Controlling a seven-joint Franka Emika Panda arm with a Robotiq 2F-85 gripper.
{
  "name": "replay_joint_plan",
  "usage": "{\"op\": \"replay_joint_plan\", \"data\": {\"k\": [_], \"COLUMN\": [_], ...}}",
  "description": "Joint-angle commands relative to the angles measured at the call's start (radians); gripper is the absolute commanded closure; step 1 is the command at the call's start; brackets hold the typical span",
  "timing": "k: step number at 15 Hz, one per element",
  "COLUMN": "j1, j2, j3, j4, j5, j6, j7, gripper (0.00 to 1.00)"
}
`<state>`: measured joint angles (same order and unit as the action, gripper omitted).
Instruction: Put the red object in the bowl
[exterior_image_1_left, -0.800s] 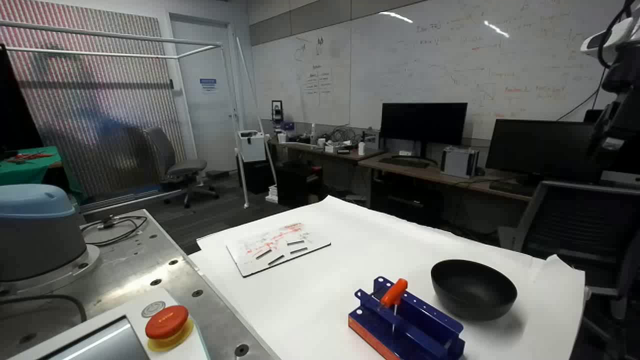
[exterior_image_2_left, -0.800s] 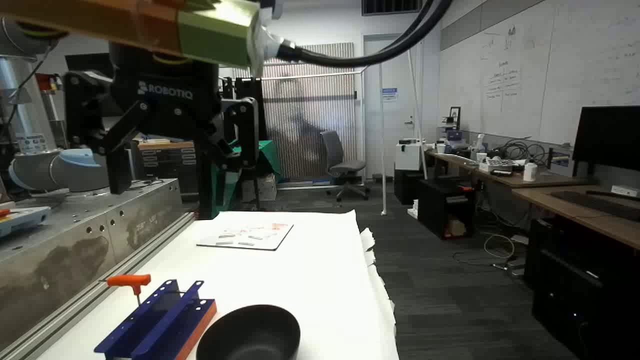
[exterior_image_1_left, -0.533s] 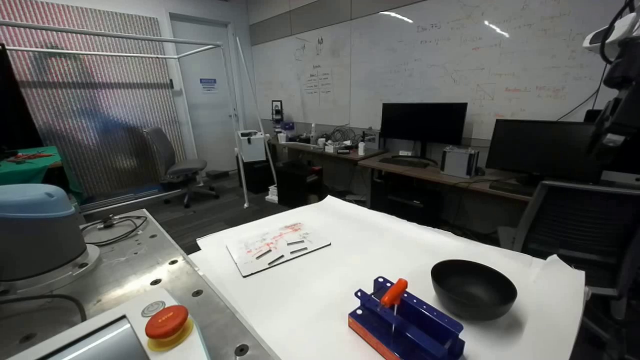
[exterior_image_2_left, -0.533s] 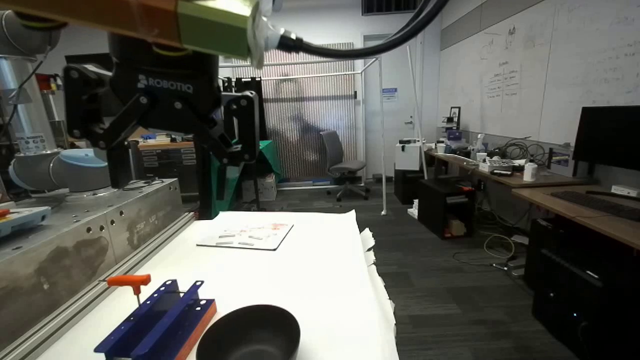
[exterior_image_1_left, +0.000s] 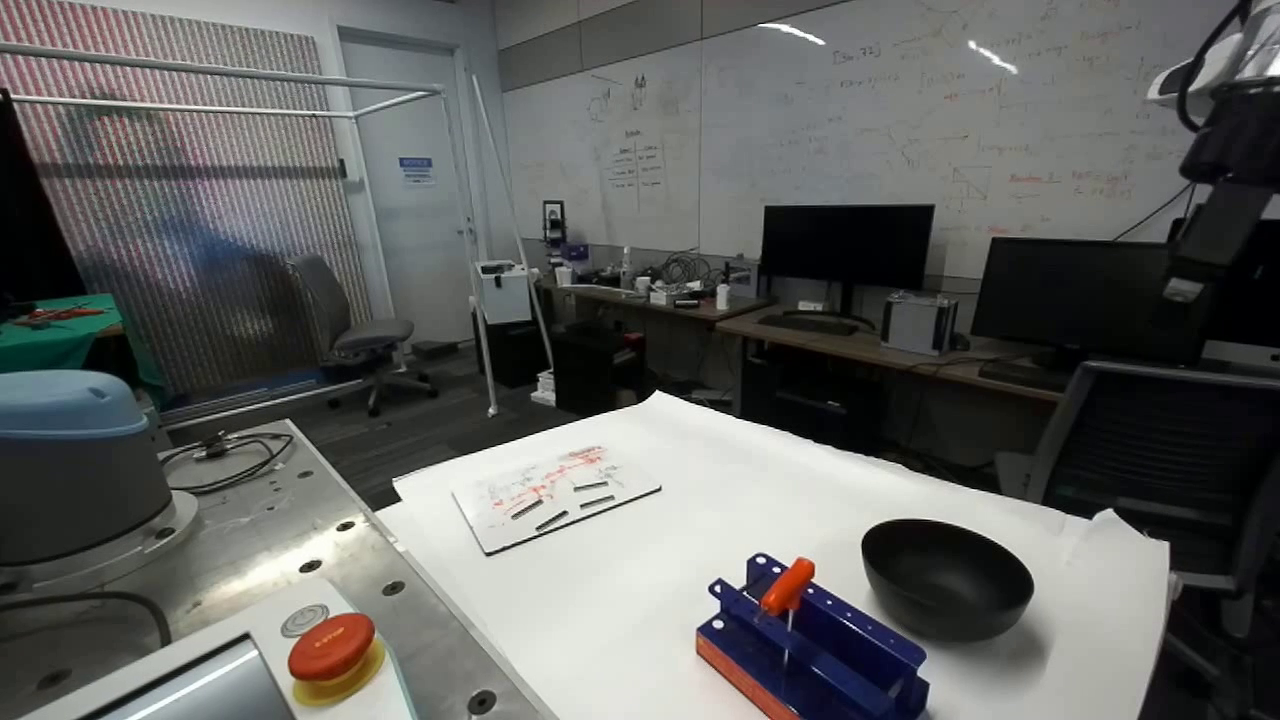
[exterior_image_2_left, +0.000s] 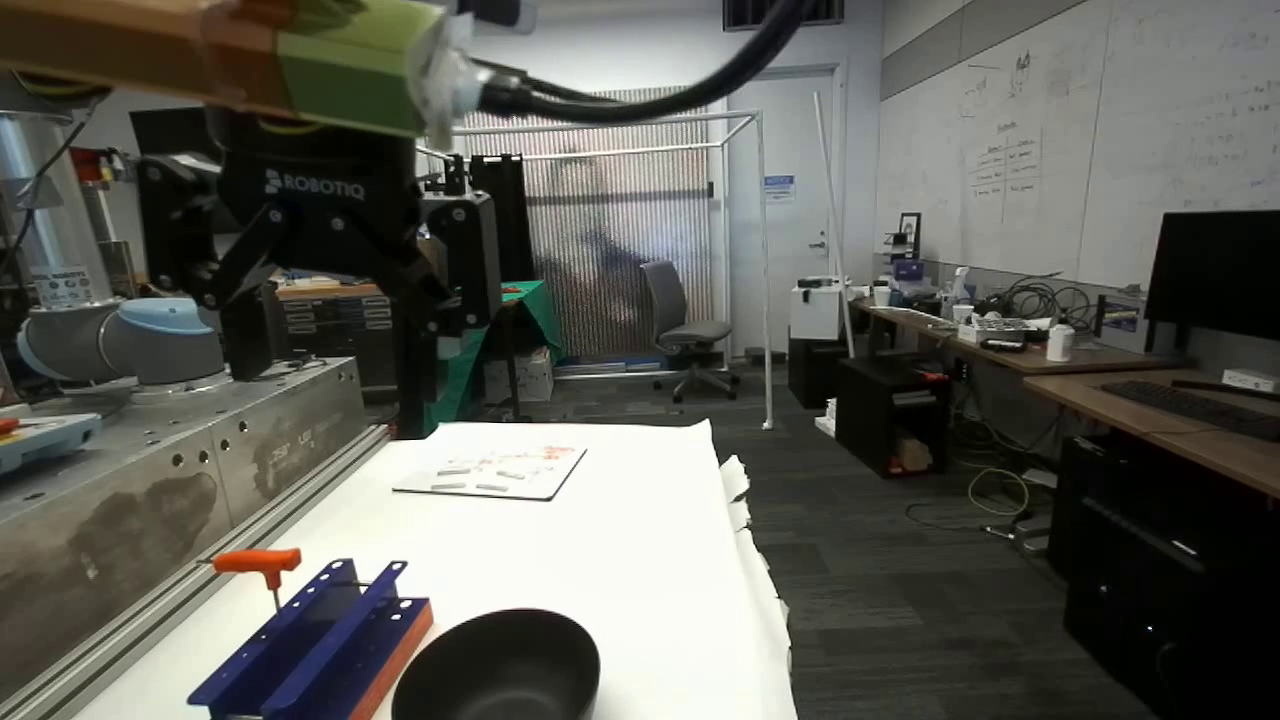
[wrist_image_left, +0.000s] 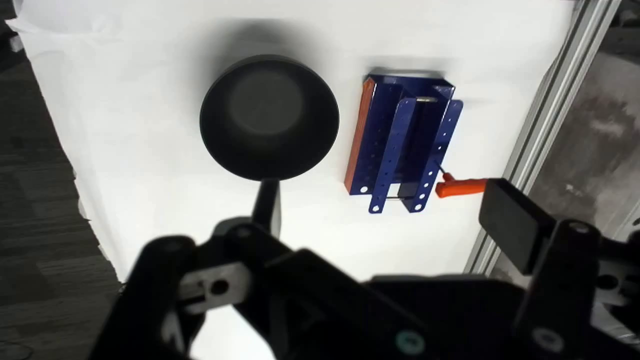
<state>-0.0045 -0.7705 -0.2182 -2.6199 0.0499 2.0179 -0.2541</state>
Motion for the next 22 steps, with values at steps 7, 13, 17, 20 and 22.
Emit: {"op": "replay_joint_plan", "data": {"k": [7,13,17,20,22], "j1": [-0.039,-0.038,0.023,0.08,0.12], "j2": [0.394,0.696,0.841,0.939,0.997], "j3": [0.438,0.538,0.472,0.418,0.393], "j4": [0.1,0.287,0.396,0.476,0.517], "j5": [-0.126,-0.287,-0.342,-0.319,-0.299], "j6": [0.271,0.29,0.364,0.349,0.318], "j7": [0.642,1.113,1.385,1.472,1.493], "gripper": [0.0,0.0,0.0,0.0,0.0]}}
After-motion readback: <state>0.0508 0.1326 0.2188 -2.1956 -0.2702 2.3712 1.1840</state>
